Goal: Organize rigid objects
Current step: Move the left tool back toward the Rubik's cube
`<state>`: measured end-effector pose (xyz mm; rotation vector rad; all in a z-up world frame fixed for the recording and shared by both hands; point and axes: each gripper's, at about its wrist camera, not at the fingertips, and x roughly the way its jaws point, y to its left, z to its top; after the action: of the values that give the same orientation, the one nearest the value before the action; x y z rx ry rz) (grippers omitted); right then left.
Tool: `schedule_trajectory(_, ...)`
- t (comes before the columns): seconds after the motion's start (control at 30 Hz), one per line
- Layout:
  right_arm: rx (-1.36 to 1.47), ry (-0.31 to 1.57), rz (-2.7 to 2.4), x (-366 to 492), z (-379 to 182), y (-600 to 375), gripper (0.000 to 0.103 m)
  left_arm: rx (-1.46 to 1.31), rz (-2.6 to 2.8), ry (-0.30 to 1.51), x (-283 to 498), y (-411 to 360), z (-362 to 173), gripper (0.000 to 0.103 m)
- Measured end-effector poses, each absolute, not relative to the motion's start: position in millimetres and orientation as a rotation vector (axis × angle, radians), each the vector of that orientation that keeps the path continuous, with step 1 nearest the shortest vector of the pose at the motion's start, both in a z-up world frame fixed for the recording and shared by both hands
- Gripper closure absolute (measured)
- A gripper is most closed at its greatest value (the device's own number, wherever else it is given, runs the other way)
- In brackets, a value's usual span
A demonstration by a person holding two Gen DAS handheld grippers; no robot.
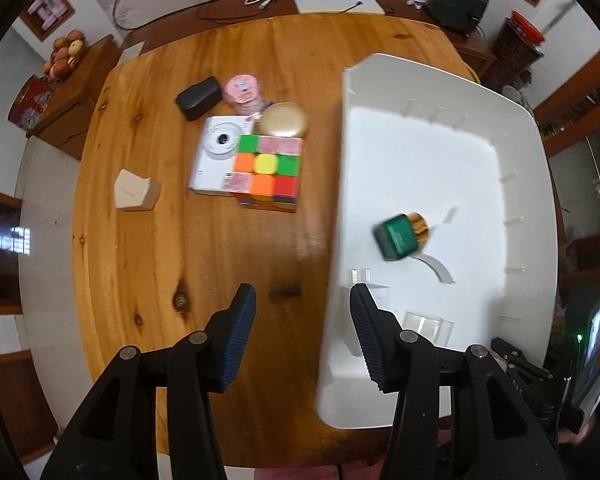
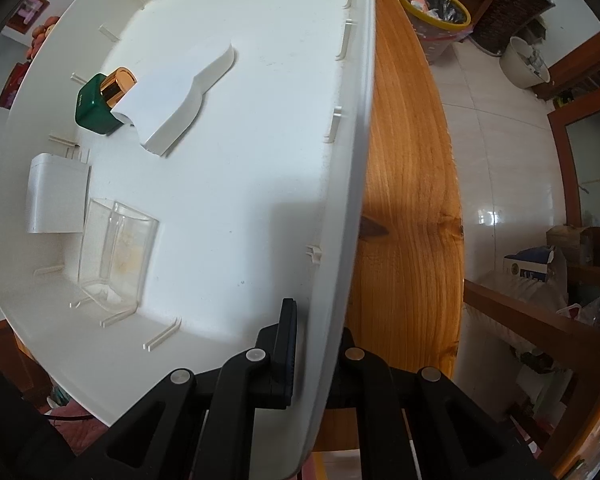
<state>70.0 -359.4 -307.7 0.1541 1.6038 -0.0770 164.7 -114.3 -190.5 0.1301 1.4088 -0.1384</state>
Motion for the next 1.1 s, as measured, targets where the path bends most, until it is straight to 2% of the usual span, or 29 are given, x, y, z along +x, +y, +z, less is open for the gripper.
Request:
schedule_trajectory(0.73,0.228,1.570,-0.167,62,-306,-367,0.094,0.088,-0.141,1.395,212,-61,-197,0.049)
schedule_trajectory(0.83,0.250,1.565,-0.171,60,-306,-371,0.094,0.076,-0.162,1.388,220,-58,-201,0.041)
schedule_trajectory(1.1,0.300,1.559,-0.189,56,-308,-382,0.094,0.022,-0.208,1.435,249,-58,-222,0.039)
